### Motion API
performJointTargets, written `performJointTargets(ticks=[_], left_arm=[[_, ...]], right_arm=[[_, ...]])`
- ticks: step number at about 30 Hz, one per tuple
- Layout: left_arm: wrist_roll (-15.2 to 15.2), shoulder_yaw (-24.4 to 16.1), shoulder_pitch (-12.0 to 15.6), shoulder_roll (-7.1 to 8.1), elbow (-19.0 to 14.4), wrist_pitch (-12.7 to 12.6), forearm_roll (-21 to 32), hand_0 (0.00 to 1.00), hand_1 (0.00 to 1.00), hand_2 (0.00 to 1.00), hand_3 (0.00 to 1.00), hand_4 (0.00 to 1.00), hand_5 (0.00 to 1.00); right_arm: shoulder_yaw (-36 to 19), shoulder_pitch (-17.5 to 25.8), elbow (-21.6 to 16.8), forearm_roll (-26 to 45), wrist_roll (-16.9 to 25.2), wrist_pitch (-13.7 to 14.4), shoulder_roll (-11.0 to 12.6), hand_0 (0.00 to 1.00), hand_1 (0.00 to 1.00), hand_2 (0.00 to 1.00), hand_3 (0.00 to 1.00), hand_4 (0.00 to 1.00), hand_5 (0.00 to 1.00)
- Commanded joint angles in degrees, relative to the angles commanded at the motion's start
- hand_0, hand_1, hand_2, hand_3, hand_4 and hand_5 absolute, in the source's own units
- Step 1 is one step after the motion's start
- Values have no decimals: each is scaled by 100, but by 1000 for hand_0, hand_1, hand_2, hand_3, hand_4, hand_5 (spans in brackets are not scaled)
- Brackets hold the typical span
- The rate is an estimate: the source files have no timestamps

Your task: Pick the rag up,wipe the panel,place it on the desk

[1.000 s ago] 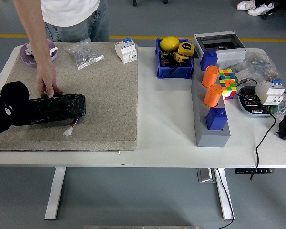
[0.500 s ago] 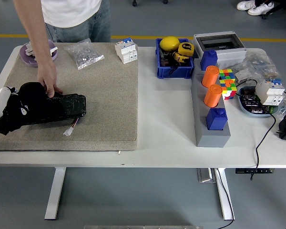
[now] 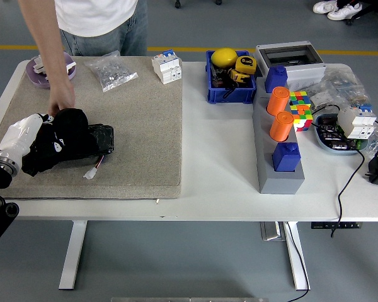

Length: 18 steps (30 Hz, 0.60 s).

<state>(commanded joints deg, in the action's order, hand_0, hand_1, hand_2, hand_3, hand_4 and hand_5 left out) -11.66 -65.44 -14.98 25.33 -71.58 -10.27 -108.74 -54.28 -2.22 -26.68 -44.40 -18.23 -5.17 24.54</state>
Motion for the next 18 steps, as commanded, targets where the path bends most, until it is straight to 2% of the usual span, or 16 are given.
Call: performJointTargets(ticks=[8,14,18], left_arm=[[-120,406,-219,-116,-106,9,-37,189,110,537,435,69,2],[-165,646,-358,-330,-157,25,-86,189,110,536,436,68,2],[-187,857,-422,-399,-175,37,-65,188,110,536,437,68,2]], right_arm=[[6,-10,-8,0,-3,-5,8,730,558,715,753,998,605],[32,-14,-5,11,-8,-19,17,731,558,716,753,998,604],[40,-11,-1,14,-13,-28,16,731,556,716,753,998,603]])
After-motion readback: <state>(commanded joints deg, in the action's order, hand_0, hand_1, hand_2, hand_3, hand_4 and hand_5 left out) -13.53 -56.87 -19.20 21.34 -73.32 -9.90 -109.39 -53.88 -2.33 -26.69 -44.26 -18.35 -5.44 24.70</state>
